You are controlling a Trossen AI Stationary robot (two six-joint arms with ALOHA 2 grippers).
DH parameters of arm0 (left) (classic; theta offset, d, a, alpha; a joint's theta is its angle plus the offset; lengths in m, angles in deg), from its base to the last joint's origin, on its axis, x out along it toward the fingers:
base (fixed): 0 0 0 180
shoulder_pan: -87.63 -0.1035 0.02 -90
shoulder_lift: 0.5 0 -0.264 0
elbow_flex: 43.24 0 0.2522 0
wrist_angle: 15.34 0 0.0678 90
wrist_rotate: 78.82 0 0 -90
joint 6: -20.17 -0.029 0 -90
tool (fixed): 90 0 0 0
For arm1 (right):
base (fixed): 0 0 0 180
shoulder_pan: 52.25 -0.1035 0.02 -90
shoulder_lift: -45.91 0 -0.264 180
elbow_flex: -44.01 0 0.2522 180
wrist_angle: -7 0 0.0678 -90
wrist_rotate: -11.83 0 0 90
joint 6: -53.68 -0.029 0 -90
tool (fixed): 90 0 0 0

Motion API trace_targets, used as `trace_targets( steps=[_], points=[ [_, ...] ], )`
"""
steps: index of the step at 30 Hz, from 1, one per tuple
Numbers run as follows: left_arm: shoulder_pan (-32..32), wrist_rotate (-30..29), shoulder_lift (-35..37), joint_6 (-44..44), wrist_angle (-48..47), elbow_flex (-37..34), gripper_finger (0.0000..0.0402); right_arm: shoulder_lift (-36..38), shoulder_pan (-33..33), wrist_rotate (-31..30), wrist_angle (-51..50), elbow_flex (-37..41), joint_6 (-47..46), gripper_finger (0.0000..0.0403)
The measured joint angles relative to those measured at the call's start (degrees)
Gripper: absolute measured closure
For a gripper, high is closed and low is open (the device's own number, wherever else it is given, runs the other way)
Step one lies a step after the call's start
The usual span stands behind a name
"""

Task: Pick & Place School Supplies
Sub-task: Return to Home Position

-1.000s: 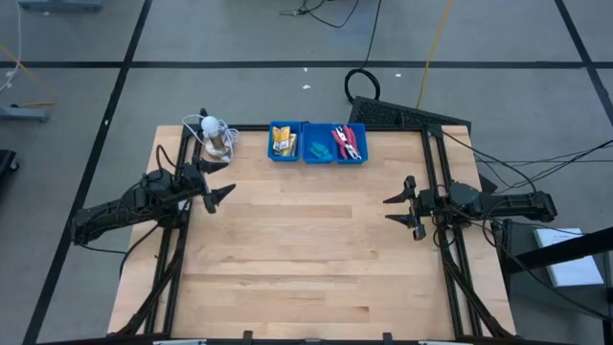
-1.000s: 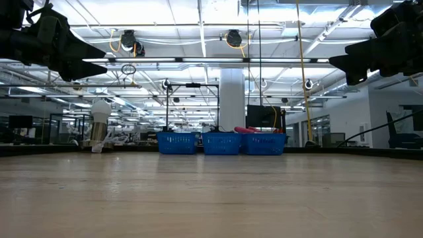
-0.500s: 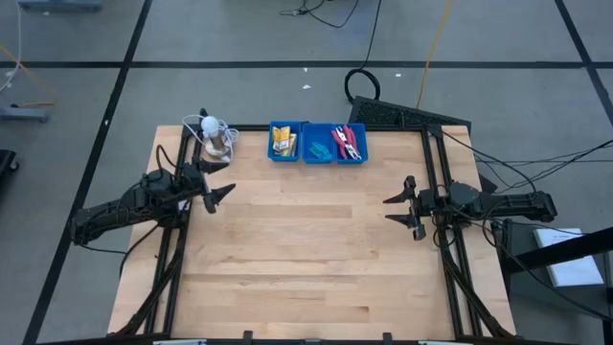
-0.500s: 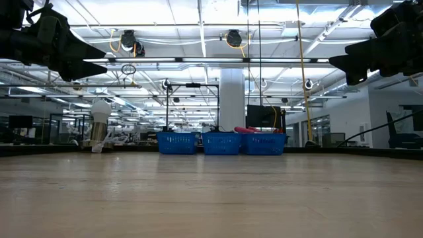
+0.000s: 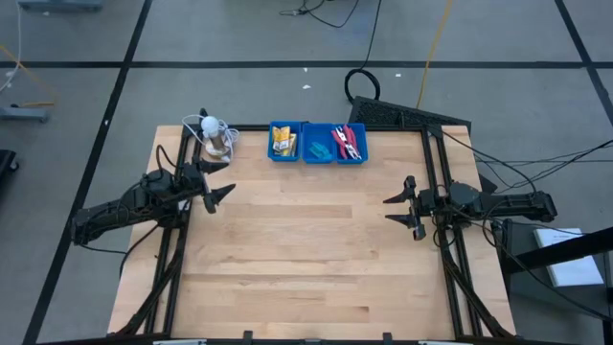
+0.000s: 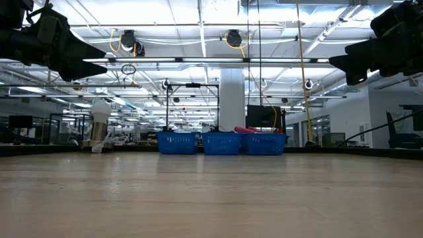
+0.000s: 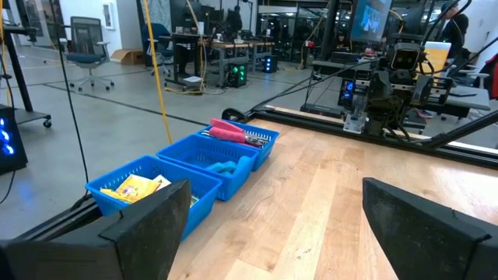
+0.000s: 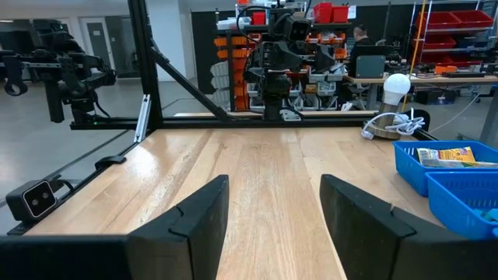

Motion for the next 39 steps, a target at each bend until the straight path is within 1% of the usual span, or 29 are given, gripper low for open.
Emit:
trace_targets(
  steps=[7, 18, 29, 39],
  points=[
    [0.02, 0.0, 0.0, 0.0, 0.0, 0.0, 0.0034, 0.02, 0.0, 0.02, 0.0, 0.0, -0.02, 0.0206],
    [0.01, 0.01, 0.0, -0.01, 0.0, 0.0, 0.0021, 0.0, 0.0, 0.0, -0.01, 0.0, -0.02, 0.0206],
    [0.0, 0.0, 0.0, 0.0, 0.0, 0.0, 0.0034, 0.0, 0.02, 0.02, 0.0, 0.0, 0.0, 0.0206],
    [0.02, 0.0, -0.02, 0.0, 0.0, 0.0, 0.0018, 0.02, 0.02, 0.02, 0.0, 0.0, 0.0, 0.0206]
  ],
)
